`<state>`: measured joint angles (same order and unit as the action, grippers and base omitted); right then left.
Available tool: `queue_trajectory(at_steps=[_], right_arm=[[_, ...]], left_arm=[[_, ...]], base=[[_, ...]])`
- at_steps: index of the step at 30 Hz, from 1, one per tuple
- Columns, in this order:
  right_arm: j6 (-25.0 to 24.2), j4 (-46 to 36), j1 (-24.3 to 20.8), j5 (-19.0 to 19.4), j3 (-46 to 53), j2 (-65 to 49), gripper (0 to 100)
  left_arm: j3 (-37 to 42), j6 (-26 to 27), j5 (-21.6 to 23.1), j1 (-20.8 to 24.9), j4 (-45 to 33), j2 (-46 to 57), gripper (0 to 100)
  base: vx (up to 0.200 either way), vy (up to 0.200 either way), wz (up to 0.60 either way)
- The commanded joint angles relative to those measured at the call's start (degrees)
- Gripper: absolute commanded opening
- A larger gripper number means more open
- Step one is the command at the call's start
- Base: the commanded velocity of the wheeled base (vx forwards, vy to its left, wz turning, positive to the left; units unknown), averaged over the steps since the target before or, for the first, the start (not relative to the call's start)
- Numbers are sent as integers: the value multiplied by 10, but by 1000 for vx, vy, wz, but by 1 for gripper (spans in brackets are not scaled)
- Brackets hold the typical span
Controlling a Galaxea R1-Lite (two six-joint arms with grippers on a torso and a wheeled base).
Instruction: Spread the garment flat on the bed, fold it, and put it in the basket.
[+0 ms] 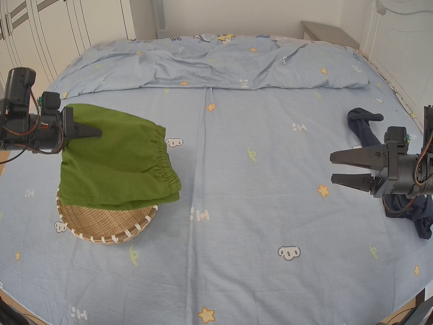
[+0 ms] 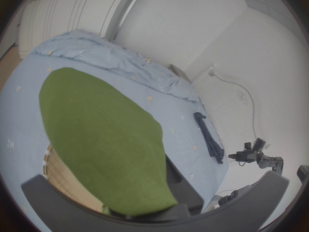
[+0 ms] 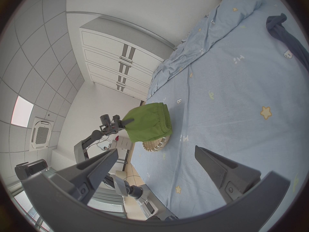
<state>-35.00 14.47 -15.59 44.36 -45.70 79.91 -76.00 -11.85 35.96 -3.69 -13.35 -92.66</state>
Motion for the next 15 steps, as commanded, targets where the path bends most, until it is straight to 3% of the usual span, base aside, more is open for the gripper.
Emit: queue_trajectory(at_steps=[1, 5, 10, 15], right_arm=[[0, -1, 0, 1, 1, -18, 100], [0, -1, -2, 1, 3, -19, 100], [0, -1, -8, 1, 7, -20, 100], [0, -1, -11, 1, 7, -20, 100]], left_arm=[[52, 4, -5, -54, 5, -47, 0], [83, 8, -6, -83, 8, -55, 0], [82, 9, -16, -83, 17, -100, 0], [78, 8, -56, -80, 35, -150, 0]], base=[[0, 0, 0], [0, 0, 0], [0, 0, 0], [0, 0, 0]])
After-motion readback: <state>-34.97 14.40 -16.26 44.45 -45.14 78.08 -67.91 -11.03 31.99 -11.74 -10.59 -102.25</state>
